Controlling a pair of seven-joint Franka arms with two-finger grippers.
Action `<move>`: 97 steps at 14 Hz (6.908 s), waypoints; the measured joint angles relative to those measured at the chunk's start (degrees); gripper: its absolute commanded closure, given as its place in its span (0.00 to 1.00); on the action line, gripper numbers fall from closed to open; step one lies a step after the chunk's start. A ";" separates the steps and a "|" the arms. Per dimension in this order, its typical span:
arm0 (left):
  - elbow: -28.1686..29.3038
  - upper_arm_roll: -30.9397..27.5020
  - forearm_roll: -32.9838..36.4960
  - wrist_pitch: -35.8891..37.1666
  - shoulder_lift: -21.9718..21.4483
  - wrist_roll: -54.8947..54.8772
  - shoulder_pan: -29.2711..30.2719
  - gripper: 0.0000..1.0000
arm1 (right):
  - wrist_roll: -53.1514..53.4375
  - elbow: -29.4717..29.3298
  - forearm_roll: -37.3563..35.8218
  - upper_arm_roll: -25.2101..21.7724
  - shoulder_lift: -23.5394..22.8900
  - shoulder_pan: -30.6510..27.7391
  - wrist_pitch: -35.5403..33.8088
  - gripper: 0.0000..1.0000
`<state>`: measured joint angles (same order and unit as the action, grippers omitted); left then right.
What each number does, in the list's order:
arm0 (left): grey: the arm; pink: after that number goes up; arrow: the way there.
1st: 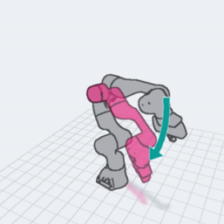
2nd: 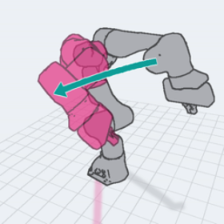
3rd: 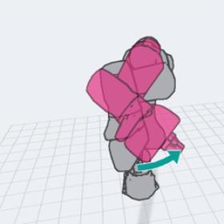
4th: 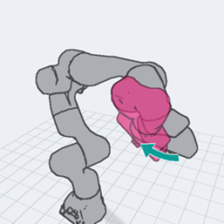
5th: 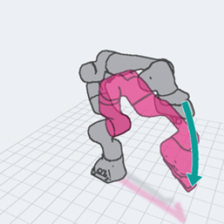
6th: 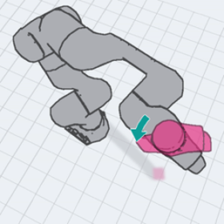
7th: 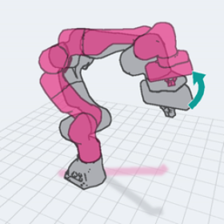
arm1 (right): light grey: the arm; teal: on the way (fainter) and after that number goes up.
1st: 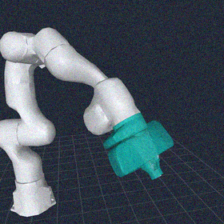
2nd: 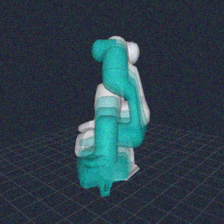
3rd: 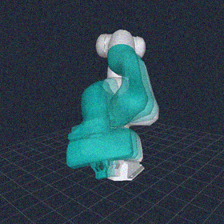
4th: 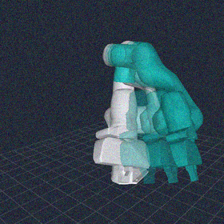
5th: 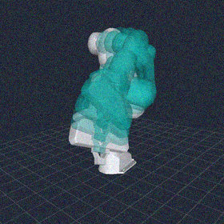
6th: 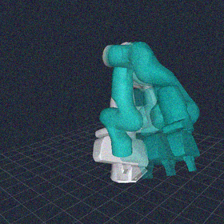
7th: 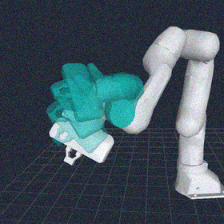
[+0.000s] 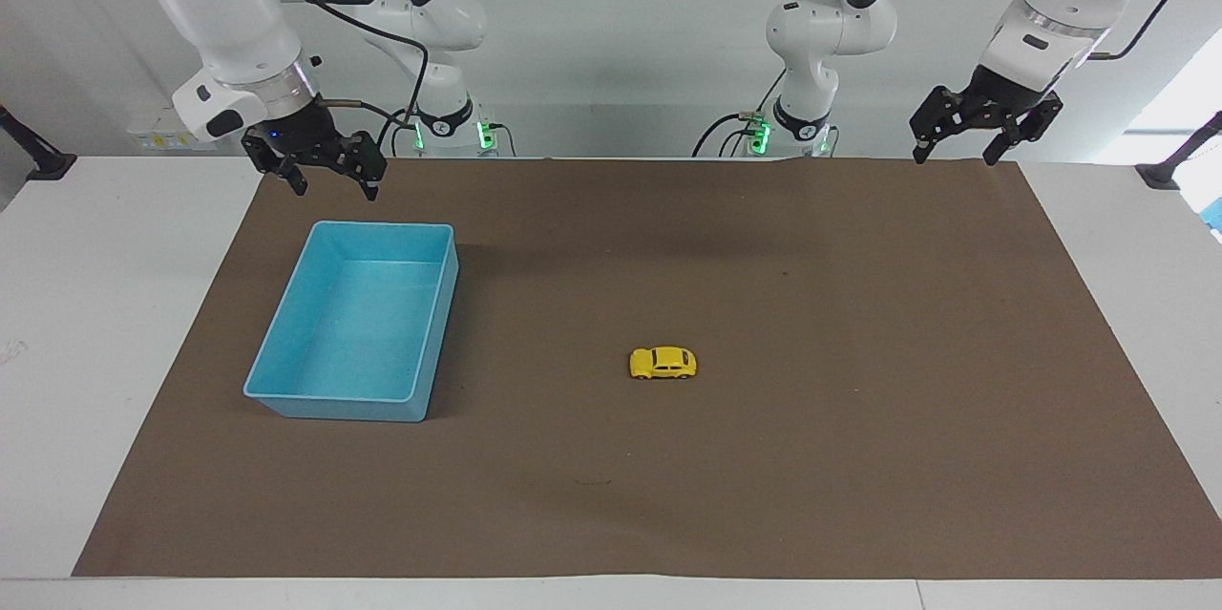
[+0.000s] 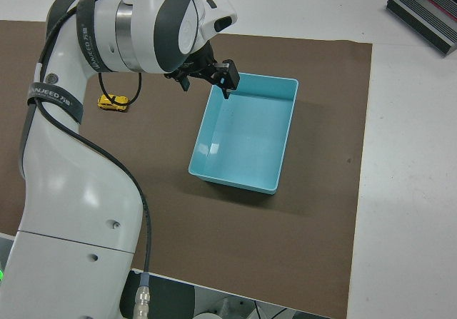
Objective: Wind up and store yellow beetle car
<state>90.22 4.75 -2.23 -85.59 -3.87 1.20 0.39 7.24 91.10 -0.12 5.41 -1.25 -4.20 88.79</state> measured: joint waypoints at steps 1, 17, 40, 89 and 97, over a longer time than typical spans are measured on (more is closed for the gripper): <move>0.00 -0.01 0.00 0.00 0.00 0.00 0.00 0.00 | 0.00 -0.09 0.00 0.00 0.00 0.00 -0.01 0.00; 0.00 -0.34 0.00 0.00 -0.03 0.08 0.61 0.00 | 0.00 -1.03 -0.03 -0.08 0.00 0.00 -0.55 0.00; 0.06 0.74 0.00 0.56 -0.04 4.64 0.60 0.00 | 0.00 -1.17 -0.03 -0.15 0.00 -0.05 -0.55 0.00; 3.13 1.84 -3.46 -40.76 25.48 122.66 -22.89 0.00 | 0.00 -1.17 -0.03 -0.18 0.00 -0.05 -0.55 0.00; 3.06 1.84 -3.29 -41.42 33.42 118.28 -25.02 0.00 | -0.01 -1.17 -0.03 -0.18 0.00 -0.05 -0.55 0.00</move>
<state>93.27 6.59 -5.51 -127.01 29.55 119.47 -24.64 7.23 89.94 -0.15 5.23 -1.25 -4.25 88.25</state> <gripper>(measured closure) 0.000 0.000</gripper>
